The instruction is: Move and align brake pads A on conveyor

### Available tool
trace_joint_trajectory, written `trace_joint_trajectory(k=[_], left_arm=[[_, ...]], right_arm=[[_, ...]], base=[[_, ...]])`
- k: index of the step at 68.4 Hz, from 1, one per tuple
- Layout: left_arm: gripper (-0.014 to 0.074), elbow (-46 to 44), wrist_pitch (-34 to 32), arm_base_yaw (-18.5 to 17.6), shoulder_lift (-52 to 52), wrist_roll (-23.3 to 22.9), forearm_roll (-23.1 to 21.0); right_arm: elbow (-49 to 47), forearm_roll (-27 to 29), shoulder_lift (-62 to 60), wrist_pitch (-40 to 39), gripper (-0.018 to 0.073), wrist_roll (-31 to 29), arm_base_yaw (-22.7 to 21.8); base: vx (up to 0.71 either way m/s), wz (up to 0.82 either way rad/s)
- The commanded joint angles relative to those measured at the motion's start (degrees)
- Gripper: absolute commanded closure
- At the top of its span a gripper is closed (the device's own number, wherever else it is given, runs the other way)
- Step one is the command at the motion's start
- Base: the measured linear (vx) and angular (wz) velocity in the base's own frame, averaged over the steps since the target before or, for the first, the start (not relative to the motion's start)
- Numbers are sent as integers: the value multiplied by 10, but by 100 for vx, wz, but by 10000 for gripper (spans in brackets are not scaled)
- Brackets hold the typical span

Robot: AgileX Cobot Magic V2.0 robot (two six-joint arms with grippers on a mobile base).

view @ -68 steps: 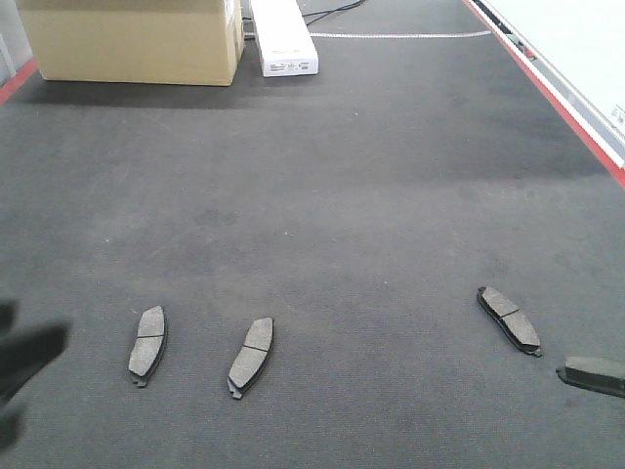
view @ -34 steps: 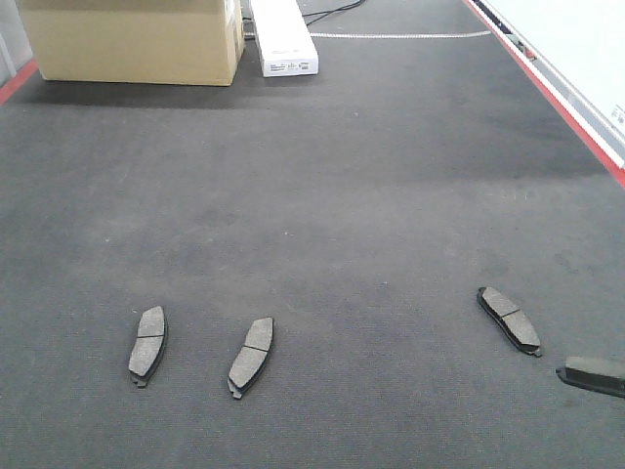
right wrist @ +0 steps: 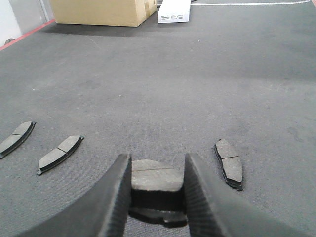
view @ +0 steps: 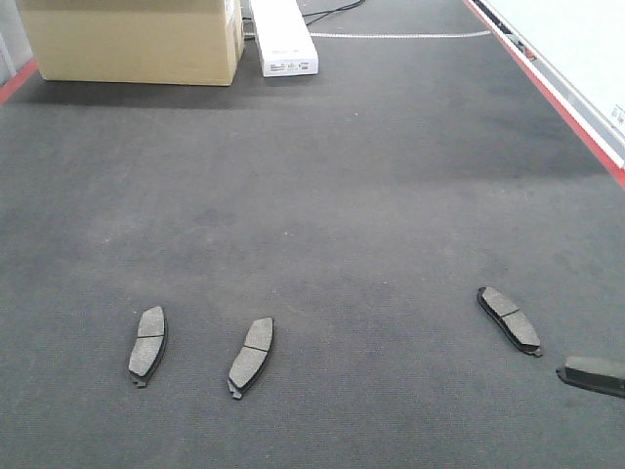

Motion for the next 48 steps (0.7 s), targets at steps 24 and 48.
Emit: trace_joint_trajectory(k=[24, 48], left_arm=[[224, -11, -38, -3, 9, -3, 2], [224, -11, -38, -3, 9, -3, 2]], right_arm=[[-15, -5, 7, -63, 564, -3, -3], [-15, -2, 18, -84, 564, 2, -3]], base=[[0, 0], [0, 0]])
